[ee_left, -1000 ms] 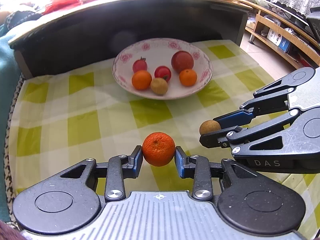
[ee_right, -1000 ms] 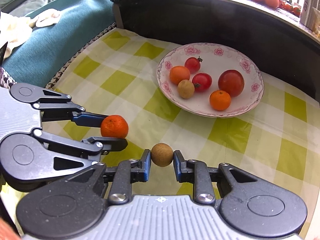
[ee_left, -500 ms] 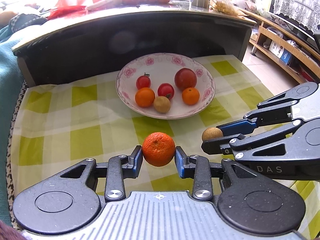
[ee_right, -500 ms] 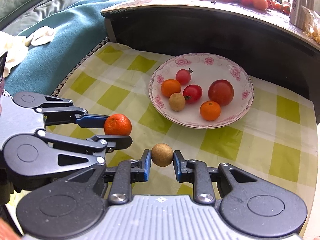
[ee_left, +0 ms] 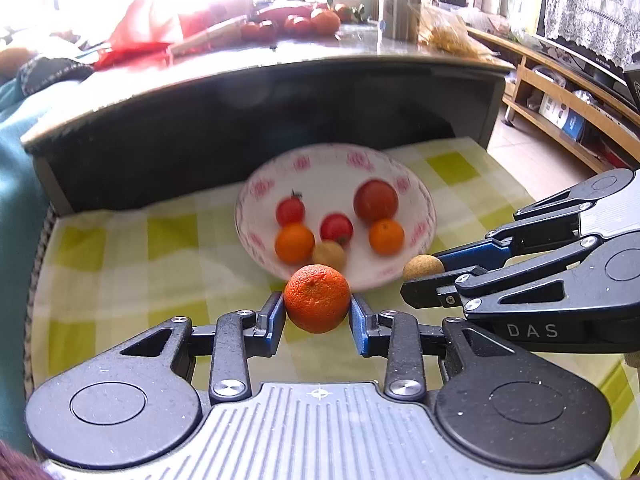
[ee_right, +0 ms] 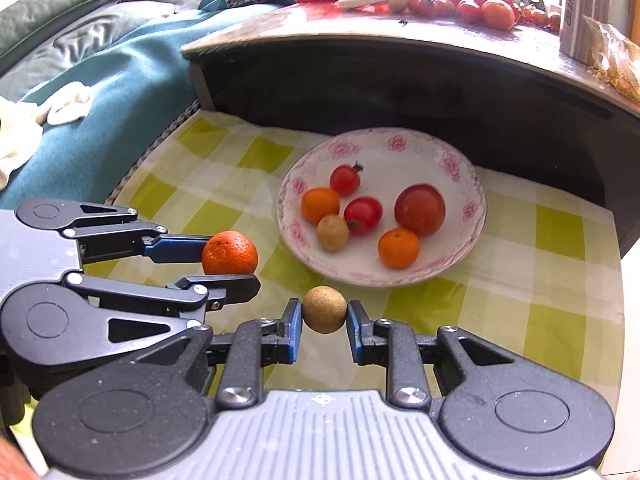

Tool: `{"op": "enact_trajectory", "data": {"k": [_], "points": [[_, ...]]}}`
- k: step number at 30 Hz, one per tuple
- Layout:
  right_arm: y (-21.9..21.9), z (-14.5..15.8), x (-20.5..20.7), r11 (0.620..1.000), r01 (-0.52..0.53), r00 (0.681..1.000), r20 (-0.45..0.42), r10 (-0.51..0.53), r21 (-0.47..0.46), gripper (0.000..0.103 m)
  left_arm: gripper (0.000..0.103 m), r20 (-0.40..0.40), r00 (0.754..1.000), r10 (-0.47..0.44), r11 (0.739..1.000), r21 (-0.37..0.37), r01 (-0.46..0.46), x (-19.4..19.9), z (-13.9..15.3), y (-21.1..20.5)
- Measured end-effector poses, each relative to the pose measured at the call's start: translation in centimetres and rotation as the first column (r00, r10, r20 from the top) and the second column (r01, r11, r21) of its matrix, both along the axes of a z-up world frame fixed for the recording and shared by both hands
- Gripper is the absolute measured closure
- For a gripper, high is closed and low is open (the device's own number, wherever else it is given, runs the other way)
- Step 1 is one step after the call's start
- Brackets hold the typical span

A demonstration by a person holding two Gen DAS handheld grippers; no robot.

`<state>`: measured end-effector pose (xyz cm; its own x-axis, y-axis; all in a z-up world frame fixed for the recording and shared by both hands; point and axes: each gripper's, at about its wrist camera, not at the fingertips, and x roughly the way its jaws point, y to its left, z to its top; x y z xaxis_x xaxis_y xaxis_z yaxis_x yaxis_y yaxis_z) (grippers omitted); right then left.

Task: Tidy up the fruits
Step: 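Carry the tangerine and kiwi over the white plate and lower them, then open both tools to drop the tangerine and kiwi into the plate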

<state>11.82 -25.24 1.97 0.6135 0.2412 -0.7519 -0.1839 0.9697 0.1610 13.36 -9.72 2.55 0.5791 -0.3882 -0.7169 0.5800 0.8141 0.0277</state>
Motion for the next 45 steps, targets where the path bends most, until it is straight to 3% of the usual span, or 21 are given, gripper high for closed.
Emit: {"op": "enact_trajectory", "data": {"k": [12, 22, 45], "points": [[-1.6, 1.2, 4.8, 0.999, 0.029, 0.996, 0.087, -0.027, -0.023, 0.075, 0.062, 0.036, 0.999, 0.003, 1.0, 0.012, -0.003, 5.1, -0.3, -2.4], [-3.5, -0.3, 9.4, 0.999, 0.033, 0.994, 0.105, -0.03, -0.027, 0.075, 0.062, 0.021, 1.0, 0.012, 1.0, 0.026, -0.013, 9.2, -2.0, -4.3], [-5.1, -2.1, 11.9, 0.998, 0.058, 0.993, 0.103, -0.06, 0.024, 0.074, 0.057, 0.04, 0.999, 0.024, 0.999, 0.043, -0.026, 11.0, -2.6, -5.0]]}}
